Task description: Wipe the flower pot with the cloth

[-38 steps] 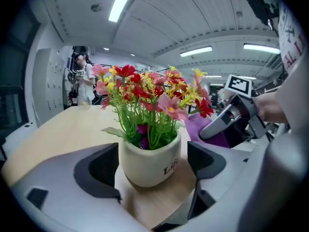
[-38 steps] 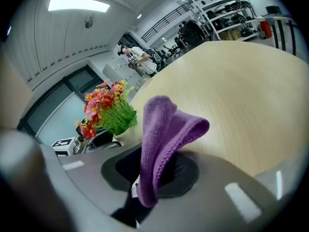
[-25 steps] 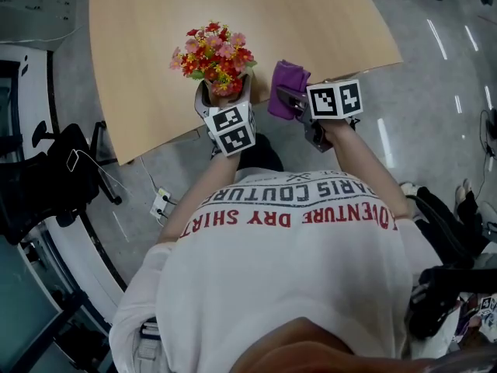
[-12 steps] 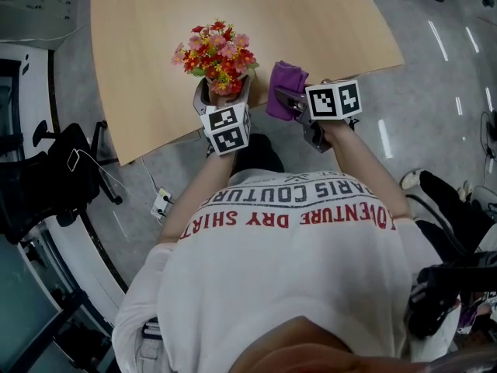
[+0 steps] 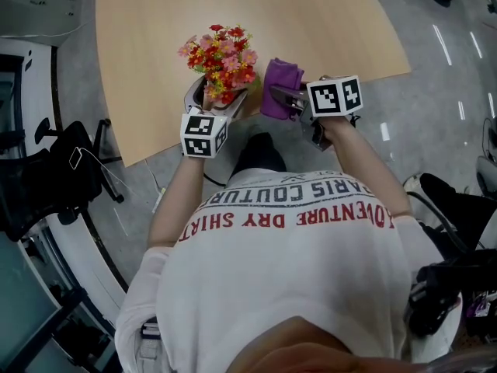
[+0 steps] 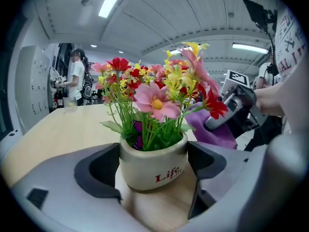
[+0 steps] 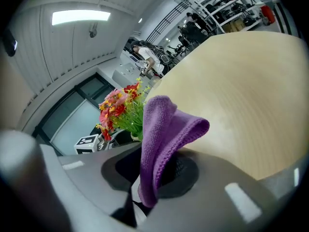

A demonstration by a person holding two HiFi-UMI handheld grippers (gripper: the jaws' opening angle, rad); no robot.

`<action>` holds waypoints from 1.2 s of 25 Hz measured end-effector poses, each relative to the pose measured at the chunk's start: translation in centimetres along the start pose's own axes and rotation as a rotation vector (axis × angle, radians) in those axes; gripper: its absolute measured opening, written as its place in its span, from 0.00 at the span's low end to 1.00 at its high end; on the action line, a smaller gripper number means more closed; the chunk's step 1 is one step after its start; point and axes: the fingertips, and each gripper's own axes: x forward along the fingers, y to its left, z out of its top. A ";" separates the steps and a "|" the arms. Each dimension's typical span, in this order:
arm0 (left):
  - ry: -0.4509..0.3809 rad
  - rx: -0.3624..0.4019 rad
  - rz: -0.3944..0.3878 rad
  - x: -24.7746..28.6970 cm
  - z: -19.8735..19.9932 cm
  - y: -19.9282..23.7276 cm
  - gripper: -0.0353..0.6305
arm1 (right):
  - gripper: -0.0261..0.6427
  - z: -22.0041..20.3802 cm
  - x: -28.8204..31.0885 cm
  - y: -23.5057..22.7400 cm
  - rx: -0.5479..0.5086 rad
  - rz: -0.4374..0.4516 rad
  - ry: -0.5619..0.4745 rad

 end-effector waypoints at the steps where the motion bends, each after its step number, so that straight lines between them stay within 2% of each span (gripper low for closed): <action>1: 0.003 0.013 -0.024 -0.1 0.0 0.2 0.71 | 0.13 0.3 0.4 0.3 0.004 0.011 -0.001; 7: 0.015 0.055 -0.103 -0.4 -0.5 0.2 0.71 | 0.13 1.2 2.4 1.1 0.006 0.051 0.006; 16: 0.016 0.056 -0.109 0.3 -0.5 1.8 0.71 | 0.13 2.2 5.6 0.1 0.009 0.043 0.056; 26: 0.006 0.059 -0.114 -0.1 0.0 1.5 0.71 | 0.13 0.8 6.4 -3.2 -0.045 -0.151 0.145; 30: 0.013 0.063 -0.121 -0.2 0.0 1.4 0.71 | 0.13 0.4 6.7 -4.0 -0.063 -0.188 0.174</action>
